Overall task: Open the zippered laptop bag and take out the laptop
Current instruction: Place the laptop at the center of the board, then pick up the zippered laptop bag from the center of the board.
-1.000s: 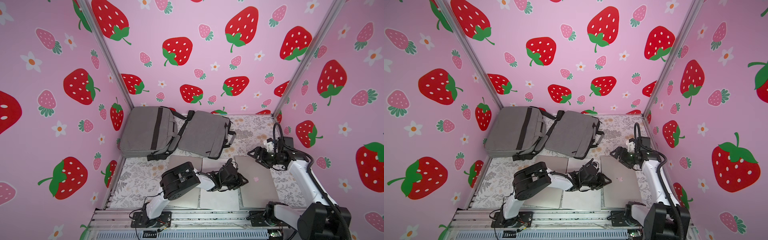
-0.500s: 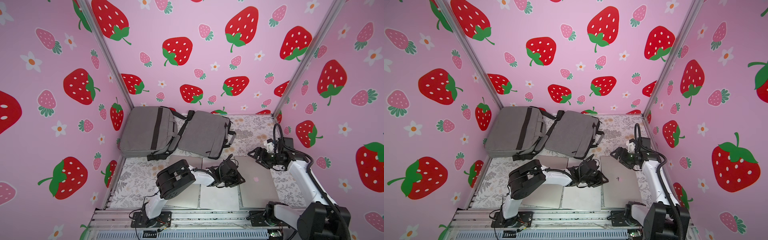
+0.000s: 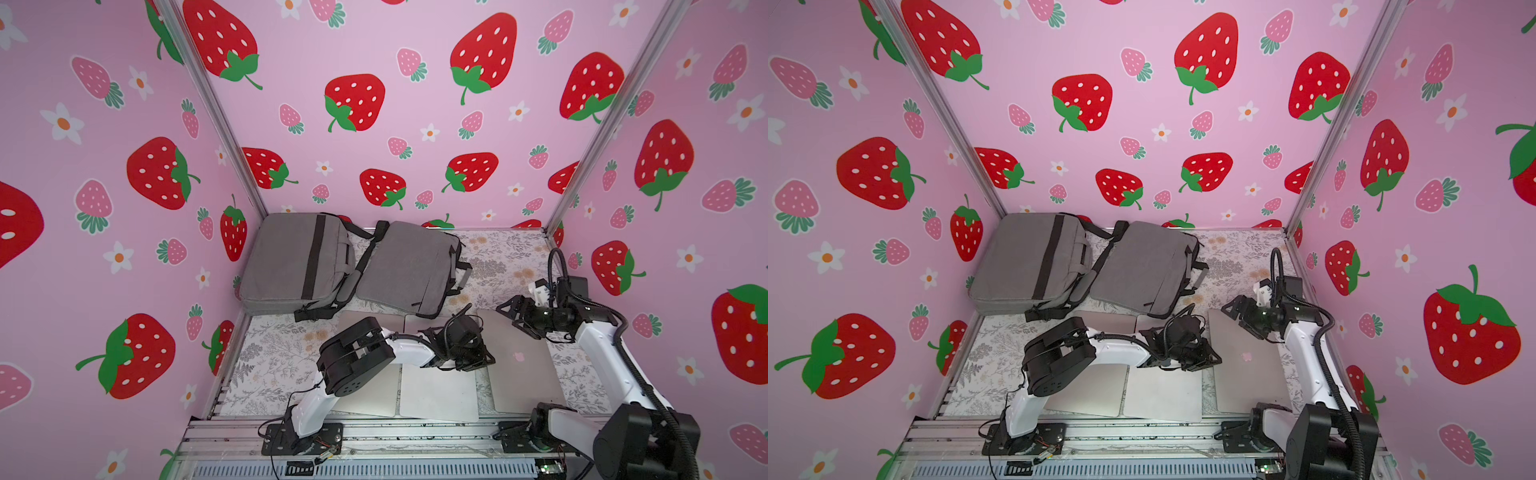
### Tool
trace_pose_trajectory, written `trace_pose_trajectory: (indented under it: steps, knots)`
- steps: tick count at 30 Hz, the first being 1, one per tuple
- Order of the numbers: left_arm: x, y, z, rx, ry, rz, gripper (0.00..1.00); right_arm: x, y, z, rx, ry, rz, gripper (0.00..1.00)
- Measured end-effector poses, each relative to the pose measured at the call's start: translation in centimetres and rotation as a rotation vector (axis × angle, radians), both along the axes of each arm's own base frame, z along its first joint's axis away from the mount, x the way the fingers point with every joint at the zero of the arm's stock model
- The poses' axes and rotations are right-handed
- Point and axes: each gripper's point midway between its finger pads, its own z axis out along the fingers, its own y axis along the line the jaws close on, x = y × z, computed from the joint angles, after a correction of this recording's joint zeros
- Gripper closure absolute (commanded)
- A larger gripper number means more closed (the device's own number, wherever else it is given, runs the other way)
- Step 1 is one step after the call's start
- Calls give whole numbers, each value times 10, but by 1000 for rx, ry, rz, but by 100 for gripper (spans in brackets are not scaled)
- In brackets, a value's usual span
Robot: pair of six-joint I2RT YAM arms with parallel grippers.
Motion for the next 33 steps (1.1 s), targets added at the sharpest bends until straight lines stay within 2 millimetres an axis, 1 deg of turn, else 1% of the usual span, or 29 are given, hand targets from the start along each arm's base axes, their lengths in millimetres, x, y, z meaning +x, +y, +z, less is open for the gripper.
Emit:
trace_pose_trajectory:
  steps: [7,11,13,16,20,23,26,29,31,32,33]
  knots:
    - [1,2,-3,14,-2,0,64,1,3,1,22,-12,15,17]
    - [2,13,-8,45,-10,2,62,1,5,-3,35,-15,20,16]
    - [3,19,-7,56,-15,1,61,-1,7,-7,44,-11,22,16]
    - [9,23,9,36,-49,0,61,-1,9,-9,57,-13,28,15]
    - [19,37,38,31,-117,-4,58,3,12,-7,80,-37,31,13]
    - [31,57,55,74,-194,-13,54,6,19,-9,104,-54,34,9]
    - [48,86,72,126,-266,-9,52,11,30,-12,123,-65,51,8]
    - [78,124,86,183,-333,23,47,17,47,-16,137,-66,86,7]
    - [103,157,91,242,-378,62,41,21,60,-23,135,-49,115,7]
    - [112,171,92,269,-390,79,39,24,65,-26,132,-39,125,7]
    - [123,188,93,303,-405,103,38,28,73,-30,126,-28,141,7]
